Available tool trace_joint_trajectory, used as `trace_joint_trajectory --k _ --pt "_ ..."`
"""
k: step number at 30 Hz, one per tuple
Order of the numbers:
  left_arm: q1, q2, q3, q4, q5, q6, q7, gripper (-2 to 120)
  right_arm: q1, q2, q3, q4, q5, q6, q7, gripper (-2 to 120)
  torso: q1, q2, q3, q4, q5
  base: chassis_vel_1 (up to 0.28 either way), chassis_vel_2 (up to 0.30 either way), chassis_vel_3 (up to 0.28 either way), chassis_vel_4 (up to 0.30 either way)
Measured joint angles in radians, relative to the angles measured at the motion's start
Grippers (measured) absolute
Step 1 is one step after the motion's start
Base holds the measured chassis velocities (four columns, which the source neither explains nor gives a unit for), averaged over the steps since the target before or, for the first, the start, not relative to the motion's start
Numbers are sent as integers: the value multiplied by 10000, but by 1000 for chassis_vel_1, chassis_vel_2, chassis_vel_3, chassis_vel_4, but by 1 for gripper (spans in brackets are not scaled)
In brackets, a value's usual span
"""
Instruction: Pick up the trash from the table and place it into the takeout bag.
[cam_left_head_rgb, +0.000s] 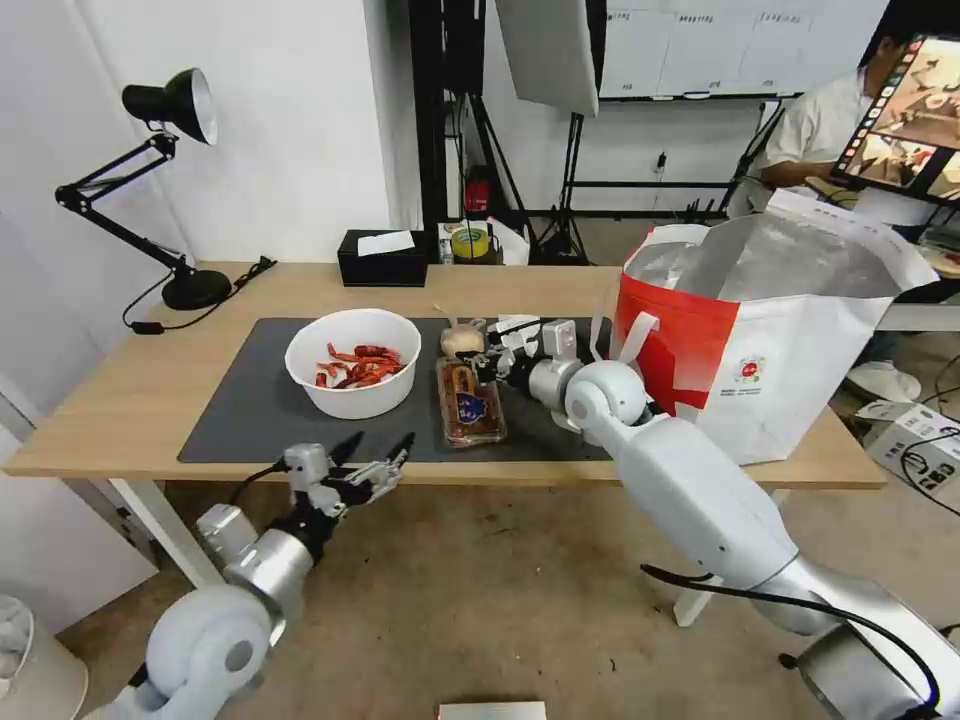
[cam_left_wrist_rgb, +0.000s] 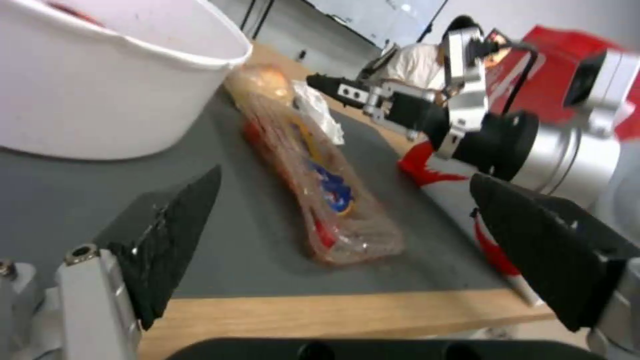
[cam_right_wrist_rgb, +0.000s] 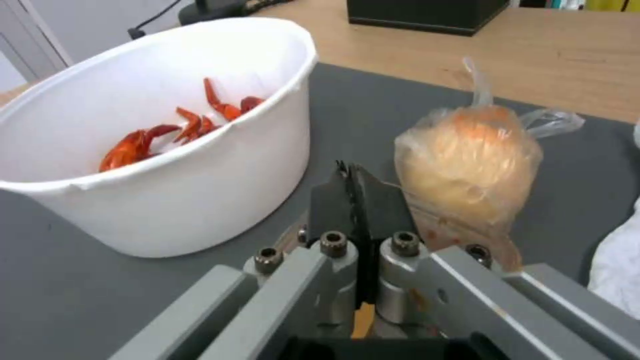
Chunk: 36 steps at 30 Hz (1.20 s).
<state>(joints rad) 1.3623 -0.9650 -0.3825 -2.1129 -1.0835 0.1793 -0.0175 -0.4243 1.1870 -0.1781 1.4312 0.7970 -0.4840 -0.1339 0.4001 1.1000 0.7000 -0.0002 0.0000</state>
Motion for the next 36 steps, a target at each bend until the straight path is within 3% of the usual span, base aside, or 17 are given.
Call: trace_joint_trajectory --k 10,14,18,24,36 --pt "-643 165 128 407 -1769 930 9 100 -95 84 -61 -177 -185 211 -134 0 0 0 0 3 0 0 0 0 0" --pt "-1462 216 206 767 -3308 1539 9 100 -149 83 -105 -193 -261 218 -141 0 -1 0 0 2 0 0 0 0 0" --pt "-1952 310 345 1039 -3829 1784 111 100 -171 84 -116 -281 -463 263 -189 0 0 0 0 1 0 0 0 0 0" --pt "-2224 300 601 1343 -3882 2103 322 100 -232 118 -94 -354 -573 303 -229 0 -1 0 0 3 0 0 0 0 0" --pt "-3152 39 1364 2121 -3779 2370 -957 100 -255 -43 -32 -262 -594 326 -242 0 -1 0 0 2 1 0 0 0 0"
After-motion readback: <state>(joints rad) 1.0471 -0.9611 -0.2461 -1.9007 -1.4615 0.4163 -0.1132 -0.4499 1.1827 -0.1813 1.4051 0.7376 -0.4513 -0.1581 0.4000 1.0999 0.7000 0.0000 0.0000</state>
